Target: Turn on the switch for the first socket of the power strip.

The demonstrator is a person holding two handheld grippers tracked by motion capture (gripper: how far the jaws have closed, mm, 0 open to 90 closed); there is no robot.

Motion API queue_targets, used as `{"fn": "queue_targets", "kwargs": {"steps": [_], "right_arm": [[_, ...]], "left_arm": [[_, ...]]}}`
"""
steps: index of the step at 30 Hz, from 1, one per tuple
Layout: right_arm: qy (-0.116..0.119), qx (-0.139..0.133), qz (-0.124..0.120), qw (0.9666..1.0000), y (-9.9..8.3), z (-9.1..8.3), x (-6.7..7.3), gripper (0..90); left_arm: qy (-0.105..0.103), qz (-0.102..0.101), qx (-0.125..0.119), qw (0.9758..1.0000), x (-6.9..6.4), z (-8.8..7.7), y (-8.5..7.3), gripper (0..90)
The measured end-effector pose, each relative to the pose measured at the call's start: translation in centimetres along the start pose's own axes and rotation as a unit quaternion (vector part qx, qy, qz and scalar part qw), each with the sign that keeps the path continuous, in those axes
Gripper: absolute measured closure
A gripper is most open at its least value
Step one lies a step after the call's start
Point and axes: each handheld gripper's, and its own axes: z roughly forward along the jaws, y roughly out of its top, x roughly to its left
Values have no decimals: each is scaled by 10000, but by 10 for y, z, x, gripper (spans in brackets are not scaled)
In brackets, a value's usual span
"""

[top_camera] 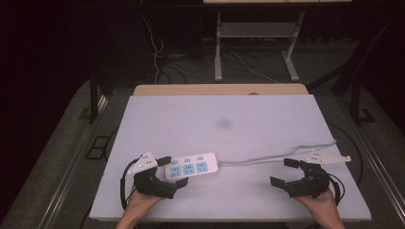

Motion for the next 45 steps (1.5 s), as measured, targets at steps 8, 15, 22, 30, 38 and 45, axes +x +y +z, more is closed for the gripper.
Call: {"fn": "queue_targets", "kwargs": {"steps": [8, 15, 22, 30, 38, 45], "right_arm": [[20, 72, 4, 10000, -1, 1, 0, 2], [30, 139, -22, 9999, -2, 3, 1, 2], [32, 230, -69, 9997, -2, 4, 3, 3], [3, 236, -91, 9997, -2, 3, 2, 3], [-10, 202, -19, 9998, -3, 1, -1, 2], [-24, 166, 13, 9999, -3, 0, -2, 3]], "left_arm": [[-25, 20, 20, 10000, 0, 0, 0, 0], [-49, 29, 19, 10000, 0, 0, 0, 0], [-21, 43, 13, 10000, 0, -2, 0, 0], [-10, 91, 53, 9999, -2, -4, 3, 0], [16, 147, 231, 9996, -5, -3, 8, 0], [13, 263, 429, 9987, -8, -1, 17, 3]]}}
